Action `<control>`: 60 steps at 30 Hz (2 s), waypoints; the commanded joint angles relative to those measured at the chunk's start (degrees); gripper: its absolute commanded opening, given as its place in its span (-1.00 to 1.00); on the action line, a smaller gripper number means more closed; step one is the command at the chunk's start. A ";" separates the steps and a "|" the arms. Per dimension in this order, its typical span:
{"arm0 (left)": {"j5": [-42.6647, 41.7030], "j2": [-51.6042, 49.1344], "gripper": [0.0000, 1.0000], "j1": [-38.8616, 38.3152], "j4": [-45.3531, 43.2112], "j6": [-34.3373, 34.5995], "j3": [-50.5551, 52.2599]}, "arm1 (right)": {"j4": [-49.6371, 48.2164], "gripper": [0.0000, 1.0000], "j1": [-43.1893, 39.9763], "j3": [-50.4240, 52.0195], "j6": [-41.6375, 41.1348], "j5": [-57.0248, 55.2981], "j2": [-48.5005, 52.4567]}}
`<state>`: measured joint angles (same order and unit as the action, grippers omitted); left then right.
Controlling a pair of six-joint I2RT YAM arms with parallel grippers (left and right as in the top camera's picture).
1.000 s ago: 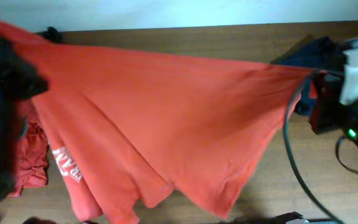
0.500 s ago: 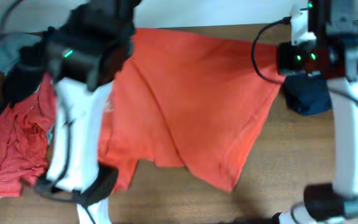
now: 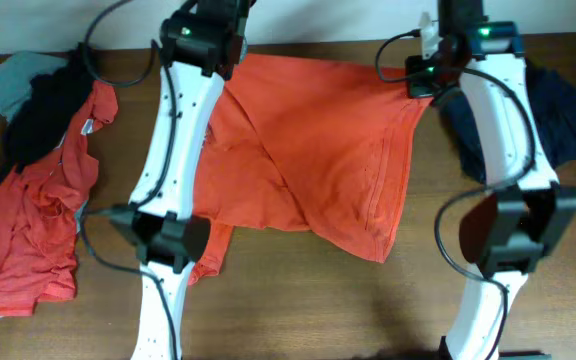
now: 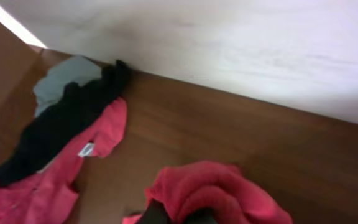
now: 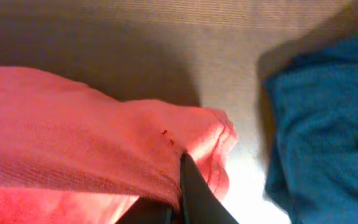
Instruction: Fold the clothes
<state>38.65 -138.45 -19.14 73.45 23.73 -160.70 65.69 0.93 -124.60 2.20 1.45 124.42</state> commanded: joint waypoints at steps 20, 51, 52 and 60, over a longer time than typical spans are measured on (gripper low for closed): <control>-0.31 -11.06 0.98 1.09 -11.63 -7.15 -2.75 | -10.67 0.99 -1.38 -4.07 -3.21 3.02 6.49; -29.51 22.69 0.99 1.66 23.26 -7.58 -4.74 | 31.65 0.97 -1.16 -18.78 -10.03 8.63 -19.45; -29.99 23.74 0.98 1.66 23.26 -7.58 -4.59 | 31.65 0.97 -1.16 -17.81 -10.27 8.41 -21.44; -32.94 32.59 0.98 -1.90 23.23 -7.54 4.66 | 31.56 0.97 -1.29 3.17 -11.58 8.44 -35.54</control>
<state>9.04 -109.12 -19.51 96.64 16.86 -160.05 96.95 -0.25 -128.22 -8.21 10.46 90.43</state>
